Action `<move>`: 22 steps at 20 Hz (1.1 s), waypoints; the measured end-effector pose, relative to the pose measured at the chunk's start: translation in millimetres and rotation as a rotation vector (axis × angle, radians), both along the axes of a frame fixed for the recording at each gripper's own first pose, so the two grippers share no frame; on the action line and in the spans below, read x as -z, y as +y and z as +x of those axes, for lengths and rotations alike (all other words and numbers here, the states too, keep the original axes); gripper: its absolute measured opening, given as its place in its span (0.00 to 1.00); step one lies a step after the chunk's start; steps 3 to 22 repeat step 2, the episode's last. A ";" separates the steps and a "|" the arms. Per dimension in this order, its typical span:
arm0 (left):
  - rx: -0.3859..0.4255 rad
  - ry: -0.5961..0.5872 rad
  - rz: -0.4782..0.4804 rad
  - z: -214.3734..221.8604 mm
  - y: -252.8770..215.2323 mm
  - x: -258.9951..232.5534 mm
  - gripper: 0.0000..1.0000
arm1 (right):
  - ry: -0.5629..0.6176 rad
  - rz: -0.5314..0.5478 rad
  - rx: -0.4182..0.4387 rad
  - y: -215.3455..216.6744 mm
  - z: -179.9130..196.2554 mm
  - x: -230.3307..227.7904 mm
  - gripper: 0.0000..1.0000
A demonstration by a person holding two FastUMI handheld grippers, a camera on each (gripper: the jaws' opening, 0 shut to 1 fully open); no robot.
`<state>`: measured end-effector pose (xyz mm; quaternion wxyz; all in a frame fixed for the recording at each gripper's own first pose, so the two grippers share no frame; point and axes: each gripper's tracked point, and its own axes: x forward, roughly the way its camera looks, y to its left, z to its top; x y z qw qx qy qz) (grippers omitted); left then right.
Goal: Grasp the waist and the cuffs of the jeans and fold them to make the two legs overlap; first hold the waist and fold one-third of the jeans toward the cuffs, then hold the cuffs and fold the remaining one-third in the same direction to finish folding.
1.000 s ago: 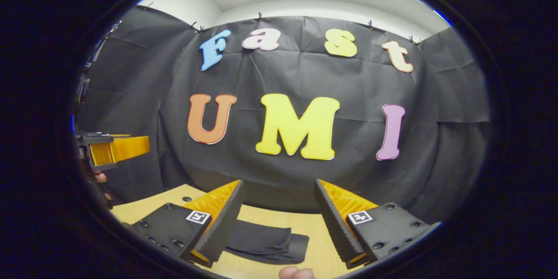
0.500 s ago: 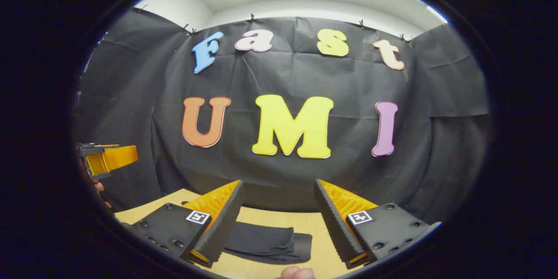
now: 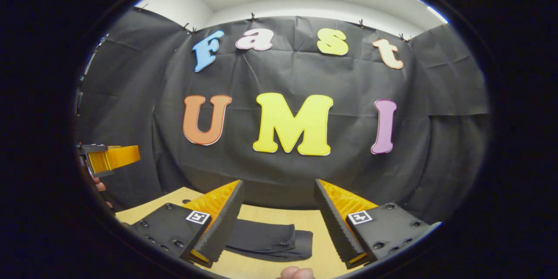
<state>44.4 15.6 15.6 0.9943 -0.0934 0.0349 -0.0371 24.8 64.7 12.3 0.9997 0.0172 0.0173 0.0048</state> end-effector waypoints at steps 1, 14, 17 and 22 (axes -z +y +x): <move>-0.002 0.004 0.006 -1.3 0.8 2.0 0.99 | 0.004 0.004 -0.002 1.2 0.9 2.6 0.99; -0.002 0.008 0.011 -2.4 1.2 4.1 0.99 | 0.008 0.008 -0.004 3.0 -1.3 3.9 0.99; -0.002 0.008 0.011 -2.4 1.2 4.1 0.99 | 0.008 0.008 -0.004 3.0 -1.3 3.9 0.99; -0.002 0.008 0.011 -2.4 1.2 4.1 0.99 | 0.008 0.008 -0.004 3.0 -1.3 3.9 0.99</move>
